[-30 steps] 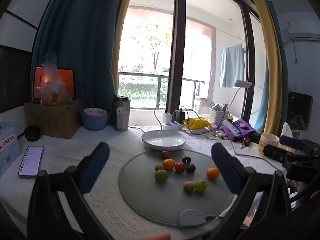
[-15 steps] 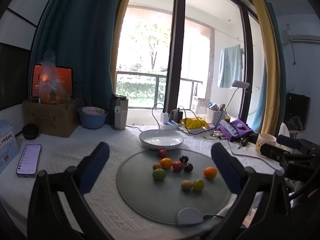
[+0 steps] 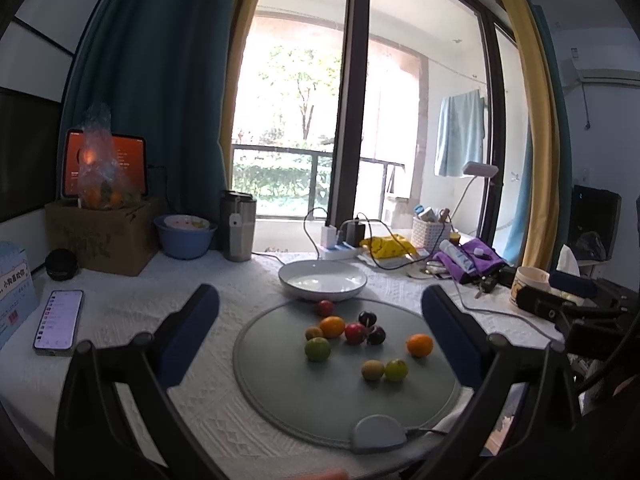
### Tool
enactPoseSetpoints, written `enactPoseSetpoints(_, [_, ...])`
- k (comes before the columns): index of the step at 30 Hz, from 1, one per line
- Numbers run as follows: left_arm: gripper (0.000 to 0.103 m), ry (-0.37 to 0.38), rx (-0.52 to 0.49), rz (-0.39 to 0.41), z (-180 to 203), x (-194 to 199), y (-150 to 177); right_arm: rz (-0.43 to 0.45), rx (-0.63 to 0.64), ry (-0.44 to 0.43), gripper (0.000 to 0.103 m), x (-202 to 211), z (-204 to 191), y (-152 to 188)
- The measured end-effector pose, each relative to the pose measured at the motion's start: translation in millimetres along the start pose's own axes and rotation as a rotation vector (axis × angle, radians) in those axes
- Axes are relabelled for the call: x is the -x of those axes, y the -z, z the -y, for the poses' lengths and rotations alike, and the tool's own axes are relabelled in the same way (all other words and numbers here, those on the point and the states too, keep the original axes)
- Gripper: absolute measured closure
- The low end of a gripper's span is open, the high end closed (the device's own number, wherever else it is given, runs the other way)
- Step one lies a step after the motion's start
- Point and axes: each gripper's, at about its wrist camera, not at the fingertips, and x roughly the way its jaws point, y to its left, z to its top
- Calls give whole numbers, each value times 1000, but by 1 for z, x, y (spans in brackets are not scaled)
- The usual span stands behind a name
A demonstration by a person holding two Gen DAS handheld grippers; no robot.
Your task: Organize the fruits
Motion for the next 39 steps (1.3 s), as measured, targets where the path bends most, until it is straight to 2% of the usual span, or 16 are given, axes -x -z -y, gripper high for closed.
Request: enactPoseSetpoints(39, [1, 8, 9, -6, -1, -1, 4, 0, -8, 6, 14, -3, 1, -3])
